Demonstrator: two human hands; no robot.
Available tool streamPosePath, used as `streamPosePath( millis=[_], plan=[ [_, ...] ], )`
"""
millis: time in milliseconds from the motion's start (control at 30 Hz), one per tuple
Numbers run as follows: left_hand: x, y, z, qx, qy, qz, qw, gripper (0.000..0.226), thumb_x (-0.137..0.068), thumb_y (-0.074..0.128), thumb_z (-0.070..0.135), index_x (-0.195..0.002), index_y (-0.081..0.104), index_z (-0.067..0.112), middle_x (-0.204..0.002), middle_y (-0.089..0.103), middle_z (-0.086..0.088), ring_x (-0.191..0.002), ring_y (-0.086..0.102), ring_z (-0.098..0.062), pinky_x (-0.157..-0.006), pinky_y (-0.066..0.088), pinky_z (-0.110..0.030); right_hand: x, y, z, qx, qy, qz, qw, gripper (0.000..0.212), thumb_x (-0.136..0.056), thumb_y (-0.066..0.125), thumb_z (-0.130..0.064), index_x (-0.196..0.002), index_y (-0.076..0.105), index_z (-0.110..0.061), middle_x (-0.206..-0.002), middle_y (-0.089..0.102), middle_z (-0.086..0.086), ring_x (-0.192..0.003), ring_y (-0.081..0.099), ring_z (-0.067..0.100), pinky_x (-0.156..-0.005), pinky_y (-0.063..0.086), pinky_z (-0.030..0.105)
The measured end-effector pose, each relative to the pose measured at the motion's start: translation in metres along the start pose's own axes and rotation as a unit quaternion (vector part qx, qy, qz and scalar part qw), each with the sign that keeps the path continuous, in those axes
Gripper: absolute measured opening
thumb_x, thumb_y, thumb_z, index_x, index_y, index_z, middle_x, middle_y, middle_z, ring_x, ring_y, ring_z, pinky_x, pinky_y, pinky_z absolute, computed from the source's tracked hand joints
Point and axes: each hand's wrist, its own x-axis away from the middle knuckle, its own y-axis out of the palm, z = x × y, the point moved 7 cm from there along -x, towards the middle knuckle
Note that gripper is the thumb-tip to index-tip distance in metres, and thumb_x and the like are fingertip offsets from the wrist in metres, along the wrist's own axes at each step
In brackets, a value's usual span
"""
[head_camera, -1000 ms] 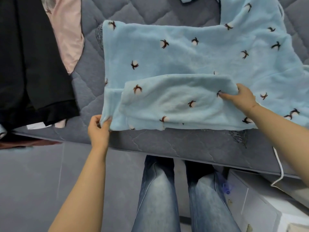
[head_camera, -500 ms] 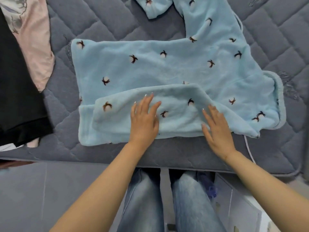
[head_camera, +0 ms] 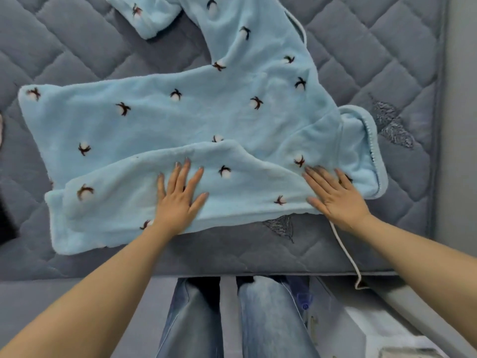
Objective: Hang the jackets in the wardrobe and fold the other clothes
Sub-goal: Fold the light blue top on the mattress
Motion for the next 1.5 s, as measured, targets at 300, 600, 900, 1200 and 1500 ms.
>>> streamPosePath(
  millis=[300,600,900,1200,1500],
  plan=[
    [-0.060,-0.134,0.002,0.315,-0.118,0.162,0.928,0.023,-0.096,0.059,0.017,-0.119,0.060,0.017,-0.120,0.056,0.002,-0.114,0.056,-0.018,-0.089,0.044,-0.028,-0.093,-0.149,-0.017,-0.273,0.025,0.196,0.942,0.027,-0.088,0.063,-0.005,-0.115,0.065,-0.003,-0.117,0.060,0.014,-0.109,0.055,0.034,-0.094,0.044,0.044],
    [-0.180,-0.171,-0.081,0.031,-0.140,0.044,0.989,0.058,-0.081,0.072,0.030,-0.135,0.050,0.027,-0.141,0.043,-0.004,-0.133,0.037,-0.025,-0.110,0.023,-0.043,-0.277,-0.226,0.003,-0.316,0.094,0.140,0.934,0.059,-0.084,0.062,-0.009,-0.140,0.046,-0.012,-0.149,0.036,0.010,-0.138,0.032,0.029,-0.111,0.028,0.036],
    [-0.170,-0.180,-0.134,-0.048,-0.052,-0.047,0.996,0.051,-0.081,0.066,0.061,-0.104,0.059,0.016,-0.104,0.054,-0.004,-0.104,0.052,-0.030,-0.085,0.037,-0.042,-0.317,-0.212,-0.116,0.071,-0.170,0.016,0.983,0.037,-0.080,0.065,-0.015,-0.116,0.057,-0.013,-0.117,0.057,0.008,-0.113,0.053,0.027,-0.118,0.008,0.039],
    [-0.025,-0.229,-0.096,-0.101,0.137,0.106,0.980,0.040,-0.060,0.077,-0.005,-0.096,0.066,0.009,-0.089,0.059,-0.009,-0.070,0.062,-0.029,-0.044,0.010,-0.016,-0.166,-0.237,-0.141,0.029,-0.205,0.252,0.945,0.028,-0.062,0.054,0.017,-0.079,0.060,-0.004,-0.066,0.050,0.008,-0.050,0.047,0.028,-0.057,0.040,0.034],
    [0.040,-0.134,-0.163,-0.163,-0.174,-0.105,0.965,0.077,-0.089,0.056,0.039,-0.154,0.018,0.021,-0.137,0.034,-0.010,-0.109,0.049,-0.033,-0.072,0.041,-0.038,-0.111,-0.135,-0.187,0.052,-0.071,0.128,0.988,0.054,-0.059,0.073,0.009,-0.111,0.068,-0.001,-0.085,0.061,0.015,-0.069,0.057,0.033,-0.065,0.047,0.039]
  ],
)
